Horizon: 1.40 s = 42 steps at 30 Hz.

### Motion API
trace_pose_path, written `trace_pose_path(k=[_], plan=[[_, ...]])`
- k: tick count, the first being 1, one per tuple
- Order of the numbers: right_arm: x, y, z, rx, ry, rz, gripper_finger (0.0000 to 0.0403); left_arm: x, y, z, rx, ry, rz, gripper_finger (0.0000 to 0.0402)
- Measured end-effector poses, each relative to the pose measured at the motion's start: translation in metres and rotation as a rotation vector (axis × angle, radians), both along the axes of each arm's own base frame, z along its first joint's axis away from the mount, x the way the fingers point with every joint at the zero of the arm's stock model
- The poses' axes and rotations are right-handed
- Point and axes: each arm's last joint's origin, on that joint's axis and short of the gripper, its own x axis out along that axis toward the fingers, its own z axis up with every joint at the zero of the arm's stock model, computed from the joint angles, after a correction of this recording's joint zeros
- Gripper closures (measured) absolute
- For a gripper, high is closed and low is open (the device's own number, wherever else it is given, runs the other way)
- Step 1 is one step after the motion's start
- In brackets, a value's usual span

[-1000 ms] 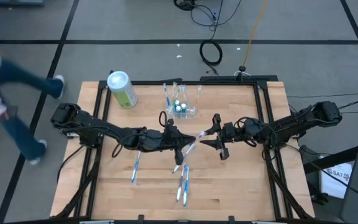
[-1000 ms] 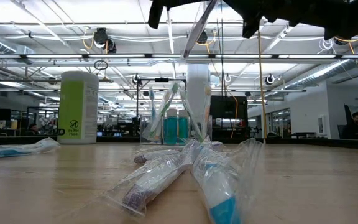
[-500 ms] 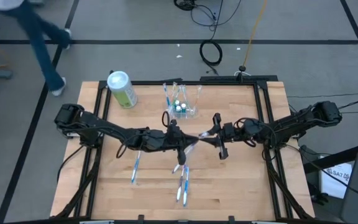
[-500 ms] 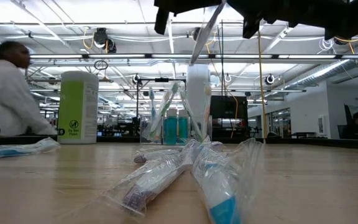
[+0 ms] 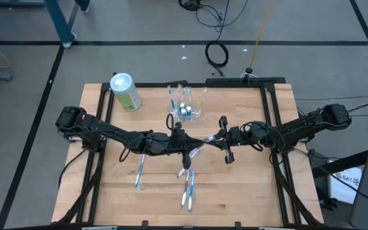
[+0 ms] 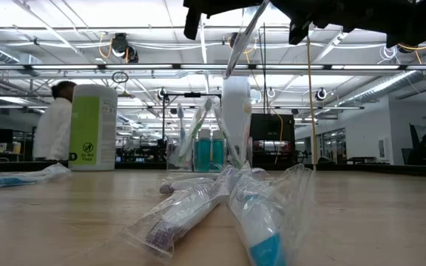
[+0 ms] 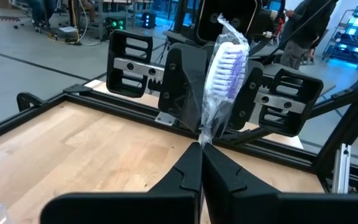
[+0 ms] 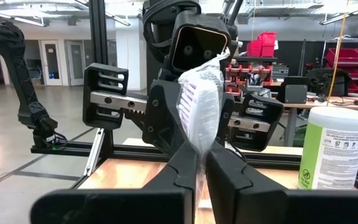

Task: Pick & Place toothbrushing station
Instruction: Put the left purple toothbrush into the transparent organizer

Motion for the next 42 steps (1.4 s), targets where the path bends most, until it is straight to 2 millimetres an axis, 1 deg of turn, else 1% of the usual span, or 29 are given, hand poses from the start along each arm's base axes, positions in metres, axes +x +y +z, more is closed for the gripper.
trace_pose_path(k=[3, 7, 11, 15, 18, 21, 25, 28, 33, 39, 42], plan=[[0.0, 0.0, 0.0, 0.0, 0.001, -0.001, 0.0393, 0.0, 0.0, 0.0, 0.002, 0.003, 0.003, 0.0385], [0.0, 0.0, 0.0, 0.002, -0.001, -0.001, 0.0393, -0.003, 0.001, 0.0, 0.037, 0.039, 0.0, 0.0349], [0.0, -0.002, 0.0, 0.017, 0.004, -0.012, 0.0393, -0.013, 0.003, 0.005, 0.062, 0.115, 0.009, 0.0318], [0.001, -0.01, -0.001, 0.018, 0.015, -0.065, 0.0393, -0.021, 0.006, 0.007, 0.055, 0.18, 0.029, 0.0308], [0.003, -0.022, -0.001, 0.036, 0.028, -0.106, 0.0393, -0.025, 0.007, 0.005, 0.063, 0.225, 0.029, 0.0309], [0.009, -0.034, 0.004, 0.042, 0.069, -0.155, 0.0393, -0.026, 0.007, 0.004, 0.066, 0.246, 0.03, 0.0309], [0.018, -0.049, 0.014, 0.029, 0.17, -0.214, 0.0393, -0.026, 0.007, 0.002, 0.07, 0.264, 0.031, 0.0309], [0.021, -0.06, 0.022, 0.016, 0.191, -0.253, 0.0393, -0.027, 0.007, 0.001, 0.072, 0.268, 0.03, 0.0309], [0.02, -0.081, 0.03, 0.019, 0.171, -0.282, 0.0393, -0.027, 0.009, 0.0, 0.096, 0.283, 0.031, 0.0309], [0.013, -0.11, 0.029, 0.051, 0.187, -0.37, 0.0393, -0.025, 0.018, 0.0, 0.102, 0.296, 0.054, 0.0309], [0.01, -0.123, 0.03, 0.06, 0.207, -0.377, 0.0393, -0.025, 0.024, 0.0, 0.11, 0.299, 0.068, 0.0309]])
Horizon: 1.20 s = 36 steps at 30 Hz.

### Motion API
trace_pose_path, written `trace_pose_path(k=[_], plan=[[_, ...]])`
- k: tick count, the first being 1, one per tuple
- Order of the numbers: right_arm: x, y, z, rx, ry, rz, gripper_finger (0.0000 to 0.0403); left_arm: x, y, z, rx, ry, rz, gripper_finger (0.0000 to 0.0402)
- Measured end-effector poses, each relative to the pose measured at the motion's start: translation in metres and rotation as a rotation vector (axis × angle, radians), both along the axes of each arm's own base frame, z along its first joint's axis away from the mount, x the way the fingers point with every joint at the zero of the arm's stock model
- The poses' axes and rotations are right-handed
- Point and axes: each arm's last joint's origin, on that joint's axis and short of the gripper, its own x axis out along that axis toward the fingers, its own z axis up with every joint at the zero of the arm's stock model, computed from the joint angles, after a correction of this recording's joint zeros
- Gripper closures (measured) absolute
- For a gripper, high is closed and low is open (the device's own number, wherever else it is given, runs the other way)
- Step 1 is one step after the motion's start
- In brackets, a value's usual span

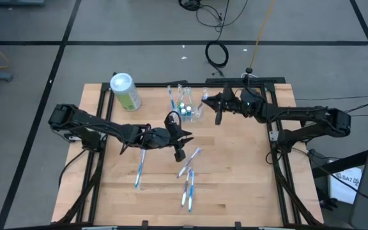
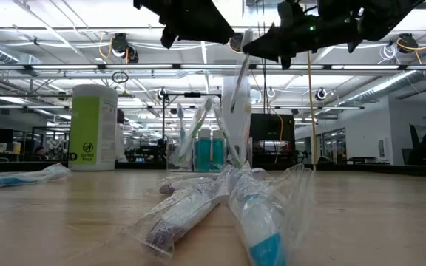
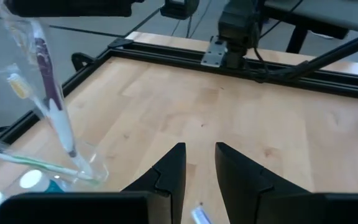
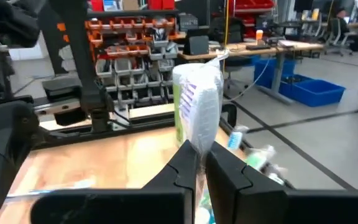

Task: Pick & Place toothbrushing station
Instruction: Put the left purple toothbrush into the transparent organizer

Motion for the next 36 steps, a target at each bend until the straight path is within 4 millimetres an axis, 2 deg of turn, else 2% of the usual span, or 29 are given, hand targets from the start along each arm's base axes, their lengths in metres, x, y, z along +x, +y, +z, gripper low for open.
trace_pose_path(k=[10, 21, 28, 32, 36], plan=[[-0.006, -0.029, 0.004, 0.027, 0.054, -0.05, 0.0393, 0.002, 0.019, 0.0, 0.008, 0.001, 0.05, 0.0309], [-0.014, -0.047, 0.008, 0.037, 0.045, -0.09, 0.0393, 0.003, 0.03, 0.001, 0.016, -0.005, 0.078, 0.0309], [0.0, -0.057, 0.008, 0.048, 0.066, -0.052, 0.0393, 0.004, 0.038, 0.001, 0.012, -0.011, 0.102, 0.0309], [0.007, -0.061, -0.005, 0.07, 0.112, -0.043, 0.0393, 0.004, 0.038, 0.001, 0.011, -0.011, 0.103, 0.0309], [0.01, -0.063, -0.009, 0.078, 0.117, -0.04, 0.0393, 0.004, 0.038, 0.001, 0.011, -0.011, 0.103, 0.0309]])
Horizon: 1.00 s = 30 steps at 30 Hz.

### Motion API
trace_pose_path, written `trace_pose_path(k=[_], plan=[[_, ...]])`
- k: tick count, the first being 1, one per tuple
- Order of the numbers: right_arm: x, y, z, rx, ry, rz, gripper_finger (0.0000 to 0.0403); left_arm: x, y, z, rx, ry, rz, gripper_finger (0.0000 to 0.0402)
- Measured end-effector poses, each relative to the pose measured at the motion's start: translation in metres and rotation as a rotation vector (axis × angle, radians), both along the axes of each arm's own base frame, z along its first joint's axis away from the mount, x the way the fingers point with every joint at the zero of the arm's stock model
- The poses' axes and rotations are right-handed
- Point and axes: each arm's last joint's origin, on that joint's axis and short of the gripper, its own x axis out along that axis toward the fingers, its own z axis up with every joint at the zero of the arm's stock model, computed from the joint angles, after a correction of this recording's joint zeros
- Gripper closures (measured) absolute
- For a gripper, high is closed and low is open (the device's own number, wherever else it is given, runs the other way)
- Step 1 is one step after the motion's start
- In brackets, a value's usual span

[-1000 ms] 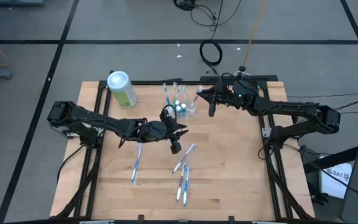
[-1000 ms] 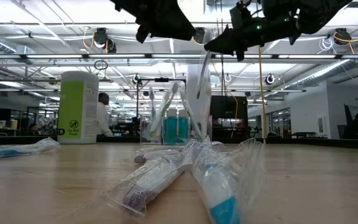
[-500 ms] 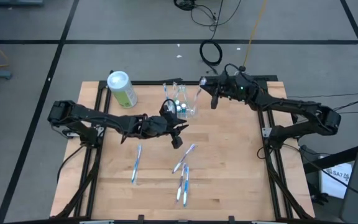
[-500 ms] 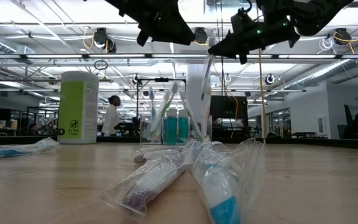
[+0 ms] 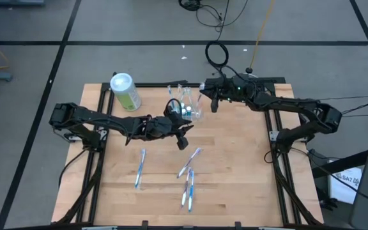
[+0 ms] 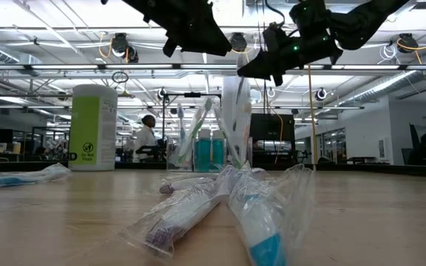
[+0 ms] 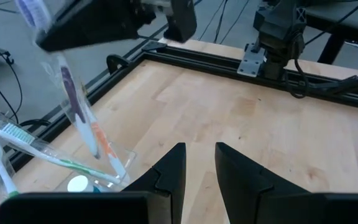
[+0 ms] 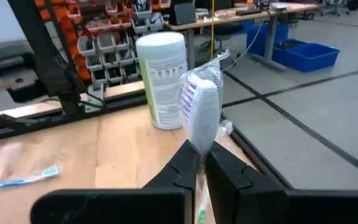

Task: Pick & Place toothbrushing station
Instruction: Put the left purple toothbrush into the transparent organizer

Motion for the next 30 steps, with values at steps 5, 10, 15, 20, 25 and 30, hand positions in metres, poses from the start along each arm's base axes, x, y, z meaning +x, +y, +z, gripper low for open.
trace_pose_path(k=[5, 10, 15, 20, 25, 30], plan=[[0.002, -0.001, -0.006, 0.017, 0.028, -0.001, 0.0393, 0.0, 0.0, 0.0, 0.0, 0.0, 0.0, 0.0309], [0.001, -0.001, -0.009, 0.028, 0.06, 0.001, 0.0393, 0.0, 0.0, 0.0, -0.001, 0.0, -0.001, 0.0309], [0.001, 0.0, -0.01, 0.031, 0.064, 0.001, 0.0393, 0.0, 0.0, 0.0, -0.001, 0.0, -0.002, 0.0309], [0.001, 0.0, -0.011, 0.035, 0.07, 0.001, 0.0393, 0.0, 0.0, 0.0, -0.001, 0.001, -0.001, 0.0309], [0.0, 0.002, -0.016, 0.04, 0.067, 0.004, 0.0393, 0.0, 0.0, 0.0, -0.001, 0.001, -0.001, 0.0309], [-0.006, 0.006, -0.03, 0.052, 0.021, -0.001, 0.0393, 0.0, 0.0, 0.0, -0.002, 0.002, -0.002, 0.0309]])
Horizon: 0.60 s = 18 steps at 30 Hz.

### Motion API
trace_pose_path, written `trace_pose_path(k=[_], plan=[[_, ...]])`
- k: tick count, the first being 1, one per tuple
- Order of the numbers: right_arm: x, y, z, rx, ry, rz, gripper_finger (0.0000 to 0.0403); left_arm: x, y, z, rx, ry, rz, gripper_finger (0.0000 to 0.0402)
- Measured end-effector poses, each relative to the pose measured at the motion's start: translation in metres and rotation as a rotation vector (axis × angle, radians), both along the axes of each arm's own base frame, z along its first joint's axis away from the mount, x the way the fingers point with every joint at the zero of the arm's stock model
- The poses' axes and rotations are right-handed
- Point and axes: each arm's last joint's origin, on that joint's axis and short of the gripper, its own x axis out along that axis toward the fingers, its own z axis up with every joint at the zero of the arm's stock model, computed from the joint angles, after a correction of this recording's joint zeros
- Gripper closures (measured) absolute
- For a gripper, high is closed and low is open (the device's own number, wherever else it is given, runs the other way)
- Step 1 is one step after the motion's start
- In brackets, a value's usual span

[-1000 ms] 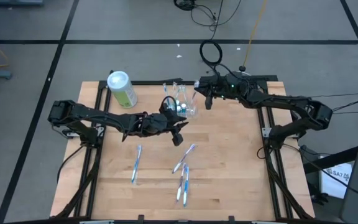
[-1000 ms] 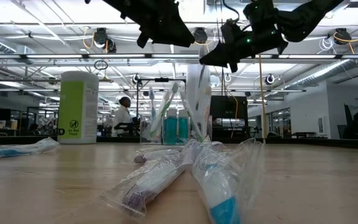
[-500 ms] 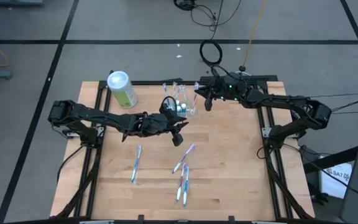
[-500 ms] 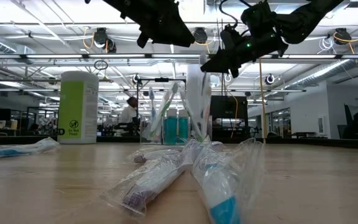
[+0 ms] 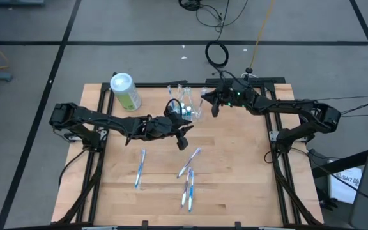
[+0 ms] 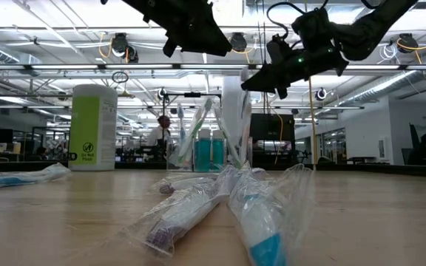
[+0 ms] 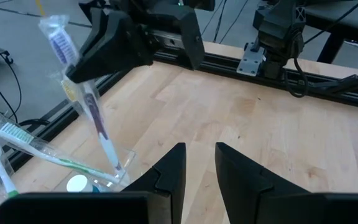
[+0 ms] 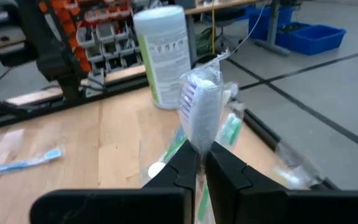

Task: Pick & Place toothbrushing station
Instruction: Put the left purple toothbrush into the transparent organizer

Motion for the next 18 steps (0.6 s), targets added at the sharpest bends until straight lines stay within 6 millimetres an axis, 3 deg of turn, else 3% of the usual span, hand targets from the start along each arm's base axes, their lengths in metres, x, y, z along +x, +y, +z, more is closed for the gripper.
trace_pose_path(k=[18], plan=[[-0.0039, 0.0015, -0.0095, 0.009, 0.019, -0.006, 0.0375, 0.0001, 0.0001, 0.0001, -0.001, -0.002, 0.001, 0.0309]])
